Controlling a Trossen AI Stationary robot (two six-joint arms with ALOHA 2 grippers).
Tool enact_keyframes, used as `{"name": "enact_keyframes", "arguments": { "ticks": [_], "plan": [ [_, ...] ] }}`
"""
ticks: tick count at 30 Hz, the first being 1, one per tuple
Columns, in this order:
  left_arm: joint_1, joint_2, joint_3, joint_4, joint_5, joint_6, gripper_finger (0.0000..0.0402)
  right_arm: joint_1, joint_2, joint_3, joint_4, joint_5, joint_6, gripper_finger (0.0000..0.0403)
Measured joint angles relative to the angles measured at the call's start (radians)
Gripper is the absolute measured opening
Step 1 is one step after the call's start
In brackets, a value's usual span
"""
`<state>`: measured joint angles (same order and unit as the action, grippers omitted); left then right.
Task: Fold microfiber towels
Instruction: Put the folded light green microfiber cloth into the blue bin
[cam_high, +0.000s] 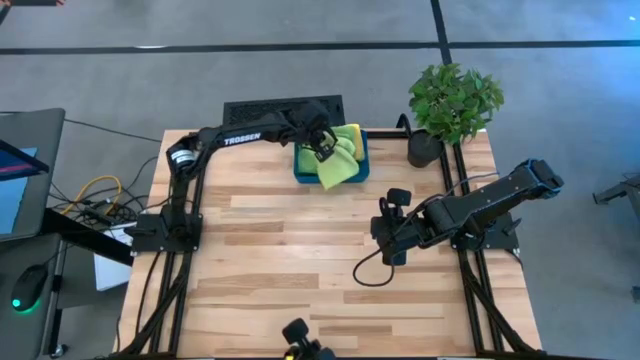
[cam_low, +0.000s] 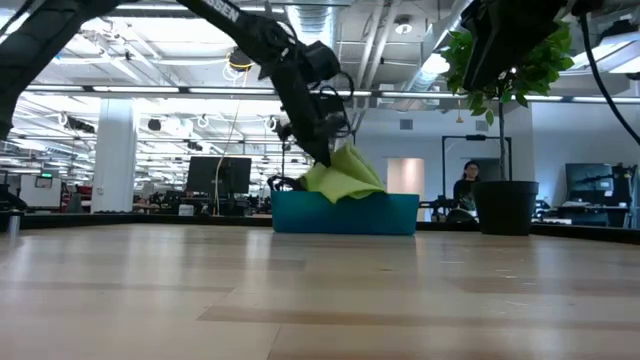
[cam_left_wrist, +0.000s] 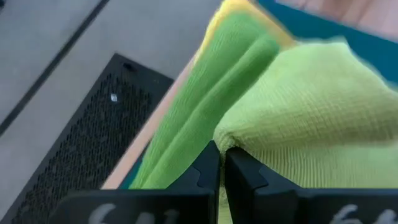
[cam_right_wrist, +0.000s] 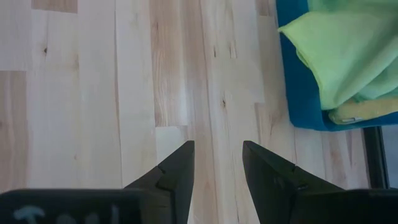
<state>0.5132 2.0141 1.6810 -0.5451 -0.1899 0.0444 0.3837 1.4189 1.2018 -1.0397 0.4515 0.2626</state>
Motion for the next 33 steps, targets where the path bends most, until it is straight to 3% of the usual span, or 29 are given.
{"name": "enact_keyframes", "arguments": {
  "ticks": [13, 17, 22, 27, 33],
  "plan": [
    [0.012, 0.034, 0.000, 0.049, -0.029, 0.004, 0.0038, -0.013, 0.000, 0.000, 0.001, -0.001, 0.000, 0.0159],
    [0.012, 0.034, 0.000, 0.049, -0.050, 0.023, 0.0067, -0.025, 0.000, 0.000, 0.000, -0.001, 0.000, 0.0159],
    [0.012, 0.034, 0.000, 0.052, -0.153, 0.024, 0.0121, -0.047, 0.000, 0.000, 0.000, -0.002, 0.000, 0.0159],
    [0.013, 0.034, 0.081, -0.075, -0.192, 0.014, 0.0152, -0.092, 0.000, 0.000, 0.005, 0.002, -0.002, 0.0159],
    [0.011, 0.033, 0.242, -0.254, -0.189, 0.029, 0.0159, -0.184, -0.008, 0.000, 0.004, 0.000, -0.023, 0.0159]
  ]
}}
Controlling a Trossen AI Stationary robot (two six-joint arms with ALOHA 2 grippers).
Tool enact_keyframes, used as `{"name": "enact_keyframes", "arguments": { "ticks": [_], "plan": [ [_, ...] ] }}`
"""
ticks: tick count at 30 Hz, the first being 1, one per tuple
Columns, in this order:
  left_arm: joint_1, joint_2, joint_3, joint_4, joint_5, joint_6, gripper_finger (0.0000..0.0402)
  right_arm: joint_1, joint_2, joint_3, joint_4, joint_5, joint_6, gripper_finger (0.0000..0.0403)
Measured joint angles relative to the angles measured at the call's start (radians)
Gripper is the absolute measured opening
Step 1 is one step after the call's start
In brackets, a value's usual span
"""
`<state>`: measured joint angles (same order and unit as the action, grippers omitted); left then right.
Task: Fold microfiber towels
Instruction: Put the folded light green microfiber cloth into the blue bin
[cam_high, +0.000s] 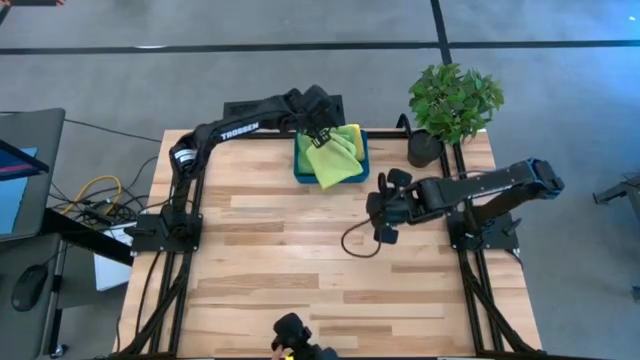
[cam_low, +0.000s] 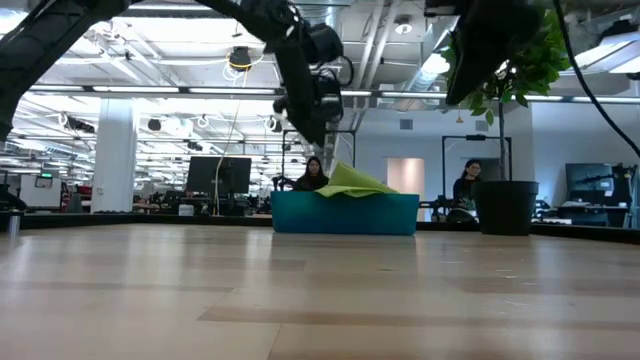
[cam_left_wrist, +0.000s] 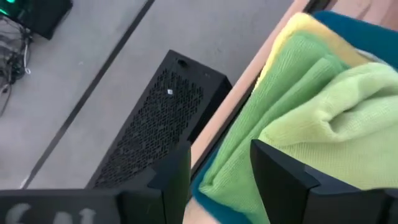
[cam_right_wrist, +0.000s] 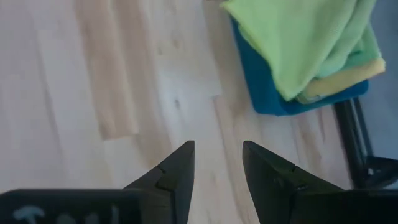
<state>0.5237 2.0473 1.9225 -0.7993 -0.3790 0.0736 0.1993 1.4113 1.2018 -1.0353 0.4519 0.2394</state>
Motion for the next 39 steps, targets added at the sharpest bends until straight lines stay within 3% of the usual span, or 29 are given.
{"name": "enact_keyframes", "arguments": {
  "ticks": [6, 12, 17, 21, 27, 30, 34, 39],
  "plan": [
    [-0.029, -0.004, 0.131, -0.265, 0.000, 0.038, 0.0160, -0.105, 0.000, 0.000, 0.068, 0.000, -0.138, 0.0159],
    [-0.101, -0.097, 0.092, -0.457, 0.004, -0.010, 0.0160, -0.240, -0.026, 0.003, 0.213, -0.065, -0.336, 0.0159],
    [-0.209, -0.236, -0.002, -0.510, 0.005, -0.100, 0.0160, -0.392, -0.047, 0.004, 0.343, -0.339, -0.509, 0.0159],
    [-0.315, -0.364, -0.120, -0.513, 0.004, -0.200, 0.0160, -0.505, -0.008, 0.002, 0.430, -0.452, -0.641, 0.0159],
    [-0.462, -0.517, -0.307, -0.482, -0.005, -0.401, 0.0160, -0.609, 0.106, -0.001, 0.598, -0.479, -0.858, 0.0159],
    [-0.528, -0.564, -0.378, -0.483, -0.055, -0.475, 0.0160, -0.637, 0.173, 0.012, 0.709, -0.490, -0.862, 0.0159],
    [-0.584, -0.598, -0.441, -0.492, -0.126, -0.508, 0.0160, -0.667, 0.252, 0.067, 0.710, -0.507, -0.832, 0.0159],
    [-0.612, -0.601, -0.471, -0.499, -0.130, -0.537, 0.0160, -0.698, 0.344, 0.142, 0.711, -0.514, -0.794, 0.0159]
  ]
}}
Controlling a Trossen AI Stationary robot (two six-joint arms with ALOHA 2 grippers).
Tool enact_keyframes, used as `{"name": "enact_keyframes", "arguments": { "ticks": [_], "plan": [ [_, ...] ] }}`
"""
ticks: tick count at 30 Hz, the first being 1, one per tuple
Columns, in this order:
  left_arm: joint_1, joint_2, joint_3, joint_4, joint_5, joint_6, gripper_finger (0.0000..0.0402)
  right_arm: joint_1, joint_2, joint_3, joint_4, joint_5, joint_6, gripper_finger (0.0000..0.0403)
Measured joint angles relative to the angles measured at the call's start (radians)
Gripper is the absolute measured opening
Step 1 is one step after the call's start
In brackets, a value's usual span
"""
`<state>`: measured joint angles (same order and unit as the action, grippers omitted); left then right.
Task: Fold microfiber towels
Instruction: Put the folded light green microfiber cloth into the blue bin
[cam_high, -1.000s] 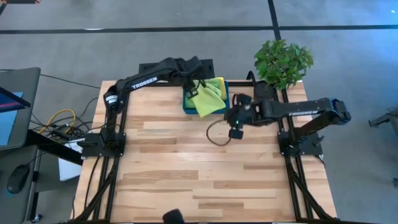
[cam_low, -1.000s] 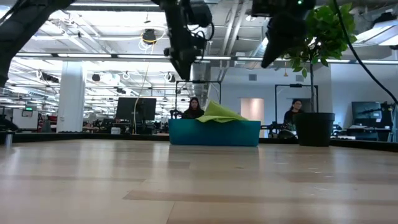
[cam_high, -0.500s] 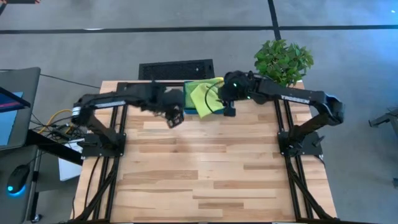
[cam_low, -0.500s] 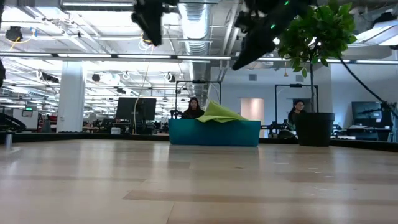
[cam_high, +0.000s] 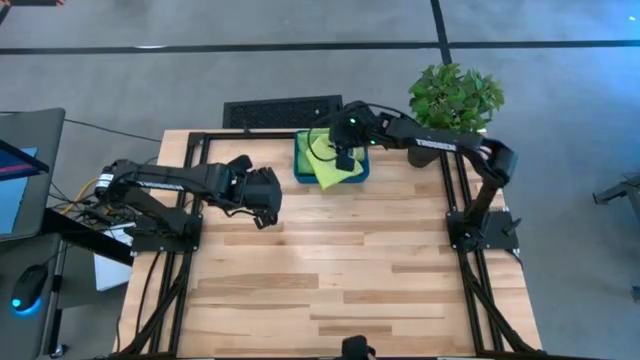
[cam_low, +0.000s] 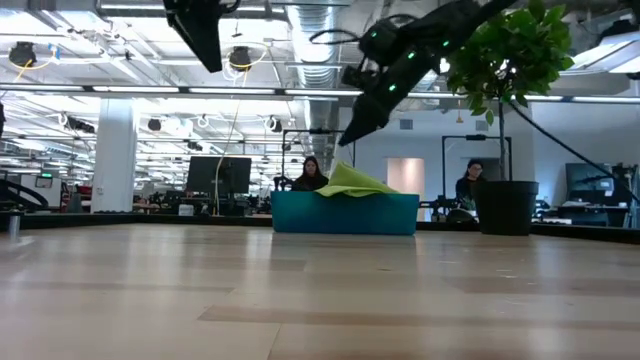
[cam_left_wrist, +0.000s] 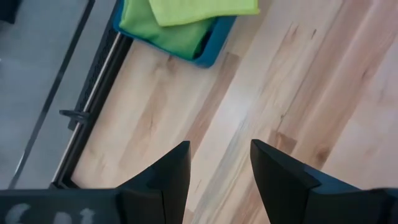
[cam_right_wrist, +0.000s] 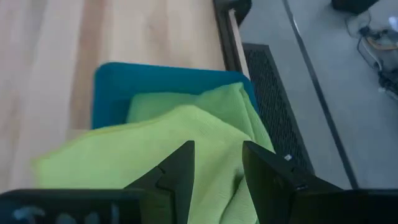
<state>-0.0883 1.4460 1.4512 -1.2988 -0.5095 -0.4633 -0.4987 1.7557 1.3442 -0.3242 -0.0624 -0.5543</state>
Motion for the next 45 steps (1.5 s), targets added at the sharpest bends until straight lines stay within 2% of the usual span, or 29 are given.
{"name": "enact_keyframes", "arguments": {
  "ticks": [8, 26, 30, 36, 38, 42, 45],
  "plan": [
    [-0.006, 0.000, -0.029, -0.013, -0.001, 0.006, 0.0160, -0.032, 0.096, 0.072, -0.002, 0.011, 0.031, 0.0159],
    [-0.006, 0.001, -0.030, -0.021, 0.000, 0.006, 0.0160, -0.069, 0.115, 0.074, -0.027, 0.011, 0.053, 0.0154],
    [-0.006, 0.001, -0.029, -0.020, 0.000, 0.006, 0.0160, -0.077, 0.115, 0.074, -0.027, 0.012, 0.052, 0.0121],
    [-0.006, 0.001, -0.029, -0.020, 0.000, 0.006, 0.0160, -0.090, 0.115, 0.074, -0.013, 0.015, 0.049, 0.0018],
    [-0.006, 0.001, -0.029, -0.020, 0.000, 0.006, 0.0160, -0.096, 0.115, 0.074, 0.012, 0.023, 0.049, 0.0012],
    [-0.006, 0.001, -0.029, -0.020, 0.000, 0.006, 0.0160, -0.105, 0.115, 0.074, 0.020, 0.130, 0.048, 0.0012],
    [-0.006, 0.001, -0.029, -0.020, 0.001, 0.014, 0.0160, -0.109, 0.115, 0.074, 0.018, 0.142, 0.028, 0.0005]
  ]
}}
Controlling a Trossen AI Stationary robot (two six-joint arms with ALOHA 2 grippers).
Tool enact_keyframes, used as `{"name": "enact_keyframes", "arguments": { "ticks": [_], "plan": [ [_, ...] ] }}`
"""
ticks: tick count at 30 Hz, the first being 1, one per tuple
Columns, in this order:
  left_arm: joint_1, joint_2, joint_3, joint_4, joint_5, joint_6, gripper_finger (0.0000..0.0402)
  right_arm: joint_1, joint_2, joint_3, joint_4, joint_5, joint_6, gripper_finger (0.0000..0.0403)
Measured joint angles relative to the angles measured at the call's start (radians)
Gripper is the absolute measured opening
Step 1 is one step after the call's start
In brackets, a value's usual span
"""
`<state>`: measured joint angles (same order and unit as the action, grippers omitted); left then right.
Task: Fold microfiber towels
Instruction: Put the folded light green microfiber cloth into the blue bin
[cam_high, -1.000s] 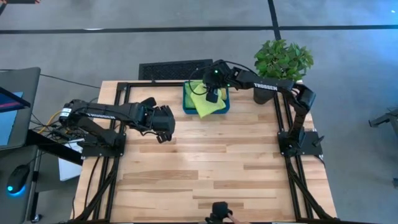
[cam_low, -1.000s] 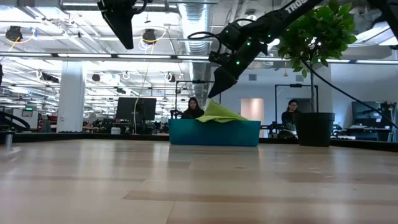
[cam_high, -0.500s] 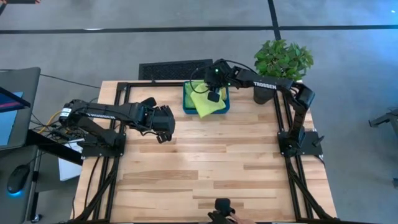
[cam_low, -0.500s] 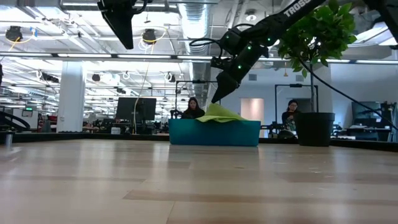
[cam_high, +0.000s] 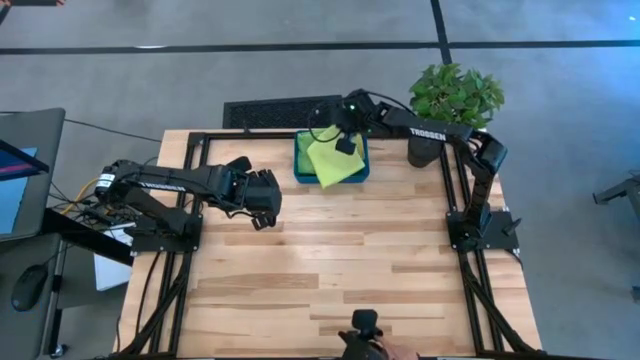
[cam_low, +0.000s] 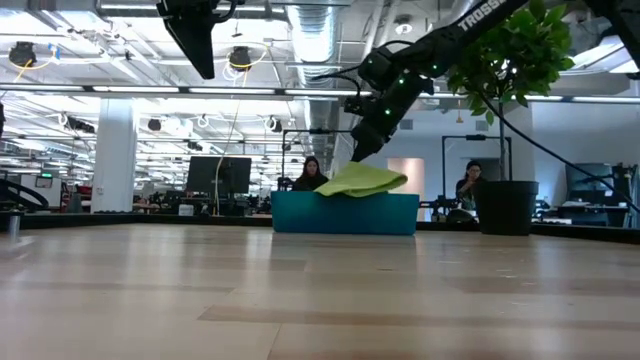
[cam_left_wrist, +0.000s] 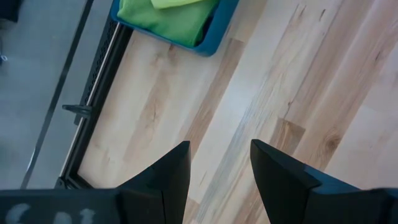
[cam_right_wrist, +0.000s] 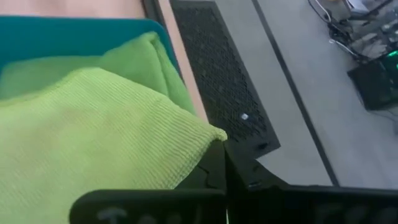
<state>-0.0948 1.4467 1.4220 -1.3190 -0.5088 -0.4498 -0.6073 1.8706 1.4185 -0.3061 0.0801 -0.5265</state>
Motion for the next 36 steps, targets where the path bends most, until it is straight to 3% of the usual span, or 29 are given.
{"name": "enact_keyframes", "arguments": {
  "ticks": [21, 26, 33, 36],
  "plan": [
    [0.000, 0.000, 0.000, 0.000, 0.002, 0.001, 0.0160, -0.030, 0.000, 0.000, -0.007, 0.105, 0.084, 0.0047],
    [0.000, 0.000, 0.000, 0.000, 0.002, 0.001, 0.0160, -0.030, 0.000, 0.000, -0.008, 0.105, 0.084, 0.0078],
    [0.000, 0.000, 0.000, 0.000, 0.002, -0.002, 0.0160, -0.030, -0.001, 0.000, -0.003, 0.105, 0.097, 0.0152],
    [0.000, 0.000, 0.000, -0.001, 0.002, -0.003, 0.0160, -0.029, -0.025, 0.031, -0.107, 0.106, 0.166, 0.0170]
  ]
}}
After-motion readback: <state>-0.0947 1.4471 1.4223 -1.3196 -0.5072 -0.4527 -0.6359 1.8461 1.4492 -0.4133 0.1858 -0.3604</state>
